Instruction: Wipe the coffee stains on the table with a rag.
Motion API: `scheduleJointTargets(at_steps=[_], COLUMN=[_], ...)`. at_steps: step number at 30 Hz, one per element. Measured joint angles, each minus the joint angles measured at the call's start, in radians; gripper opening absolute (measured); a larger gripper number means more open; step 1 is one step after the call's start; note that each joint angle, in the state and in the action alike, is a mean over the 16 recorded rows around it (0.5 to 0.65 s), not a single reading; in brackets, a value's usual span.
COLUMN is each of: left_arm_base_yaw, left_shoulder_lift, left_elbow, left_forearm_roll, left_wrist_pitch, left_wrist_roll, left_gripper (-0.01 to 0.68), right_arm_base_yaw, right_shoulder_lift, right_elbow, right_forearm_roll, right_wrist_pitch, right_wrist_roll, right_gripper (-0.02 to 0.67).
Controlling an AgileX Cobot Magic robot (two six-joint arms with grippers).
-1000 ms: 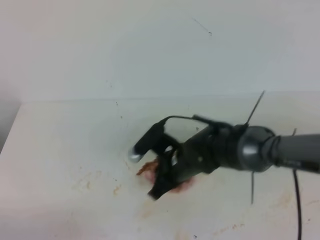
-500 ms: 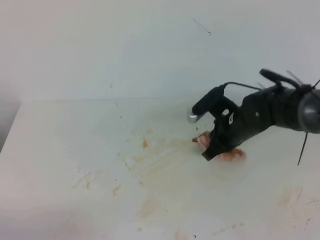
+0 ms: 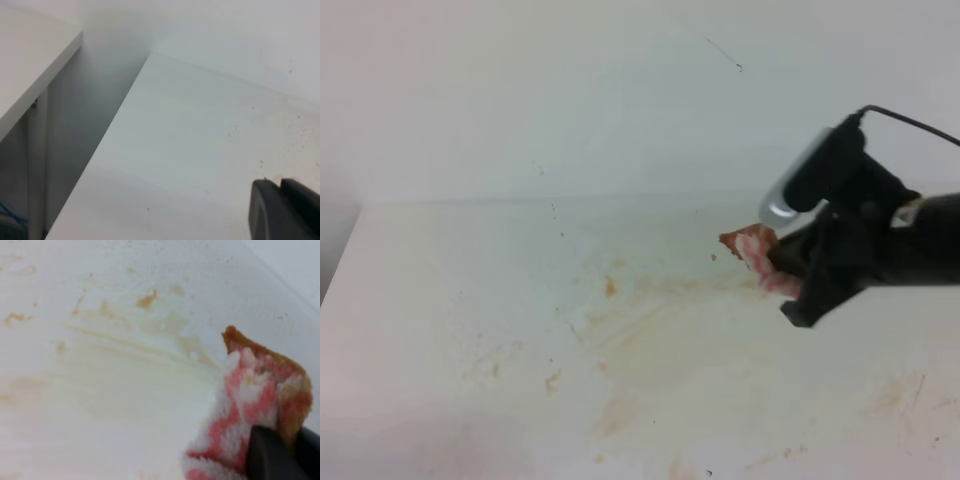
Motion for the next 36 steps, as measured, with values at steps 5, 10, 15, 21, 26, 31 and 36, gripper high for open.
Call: scheduleJointTargets(at_steps=[5,10,15,21,26,31,36], left_arm_base_yaw=[0.000,0.000,0.000,0.000,0.000,0.000,0.000], left_shoulder_lift=[0.000,0.000,0.000,0.000,0.000,0.000,0.000], left_elbow=[0.000,0.000,0.000,0.000,0.000,0.000,0.000], left_forearm_roll=[0.000,0.000,0.000,0.000,0.000,0.000,0.000], left_wrist_pitch=[0.000,0.000,0.000,0.000,0.000,0.000,0.000], left_wrist_roll=[0.000,0.000,0.000,0.000,0.000,0.000,0.000], left_gripper=[0.000,0.000,0.000,0.000,0.000,0.000,0.000], right_arm_base_yaw=[-0.009,-0.050,-0.107,-0.168,-0.187,-0.188,-0.188], right_shoulder_lift=[-0.111,-0.164,-0.170,-0.154,-0.144,-0.164,-0.239], right_elbow=[0.096,0.146,0.161,0.162,0.161,0.153,0.141], right_forearm_roll=[0.114,0.213,0.318,0.398,0.453,0.481,0.500], right_wrist_pitch=[-0.022,-0.030,-0.041,-0.045,-0.042,-0.016,0.034], right_wrist_roll=[-0.035,-0.038,-0.038,-0.043,-0.052,-0.081,-0.127], right_gripper=[0.048,0.048,0.061,0.155,0.238,0.239,0.153])
